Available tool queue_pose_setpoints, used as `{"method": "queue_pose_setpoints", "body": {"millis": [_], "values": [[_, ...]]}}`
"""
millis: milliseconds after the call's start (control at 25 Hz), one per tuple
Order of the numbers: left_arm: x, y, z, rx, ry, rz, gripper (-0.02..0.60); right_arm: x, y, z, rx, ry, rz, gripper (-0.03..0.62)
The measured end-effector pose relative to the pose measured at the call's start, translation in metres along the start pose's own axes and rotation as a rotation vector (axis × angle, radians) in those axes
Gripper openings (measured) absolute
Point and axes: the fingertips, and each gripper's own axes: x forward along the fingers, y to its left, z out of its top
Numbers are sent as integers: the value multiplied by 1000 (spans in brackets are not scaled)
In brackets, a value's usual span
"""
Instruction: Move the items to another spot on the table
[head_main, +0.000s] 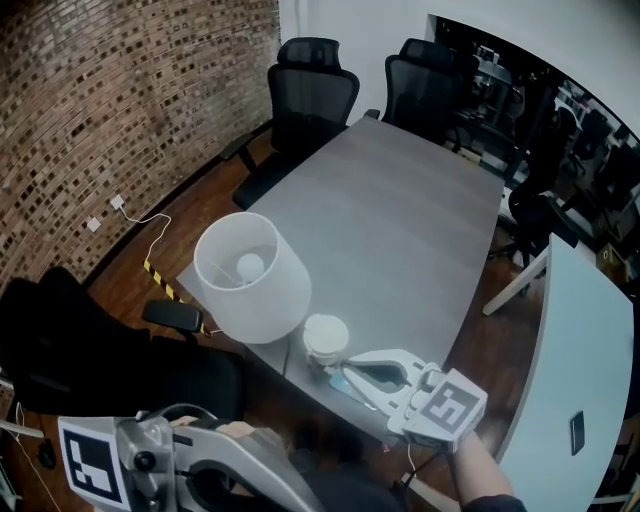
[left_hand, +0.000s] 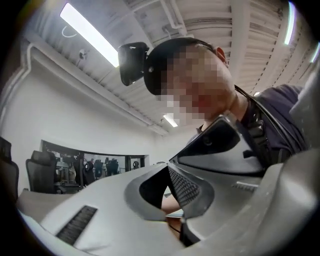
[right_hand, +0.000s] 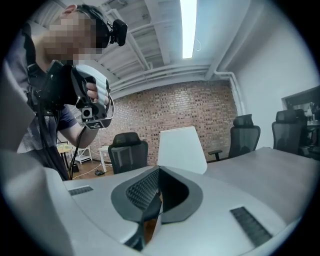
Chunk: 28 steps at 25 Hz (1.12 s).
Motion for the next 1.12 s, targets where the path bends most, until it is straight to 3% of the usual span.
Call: {"method": "queue_pose_setpoints", "body": {"millis": [160, 280, 360, 480, 560, 680, 760, 840, 920, 1120], "values": [[-2, -15, 4, 7, -25, -64, 0, 1, -2, -2, 2, 7, 0, 8], [-11, -4, -10, 23, 1, -20, 0, 3, -1, -3, 2, 11, -2, 8], [-25, 25, -37, 47, 66, 115, 3, 5, -2, -2, -1, 14, -4, 8], [-67, 88, -104, 88, 276, 454, 5, 7, -3, 0, -14, 16, -6, 8], [-105, 115, -145, 12, 367, 676, 5, 10, 0, 4, -19, -3, -6, 8], [-153, 133, -174, -129, 295, 920, 5, 11, 15, 25, 45, -106, 45, 8], [-174, 135, -186, -158, 258, 1019, 3, 12, 26, 40, 123, -190, 105, 8], [-183, 133, -196, -153, 247, 1053, 5, 16, 29, 46, 156, -221, 123, 8], [-175, 129, -197, -143, 239, 1033, 5, 20, 26, 40, 129, -186, 96, 8], [-162, 124, -209, -132, 270, 993, 5, 17, 16, -25, 5, 88, 1, 29]]}}
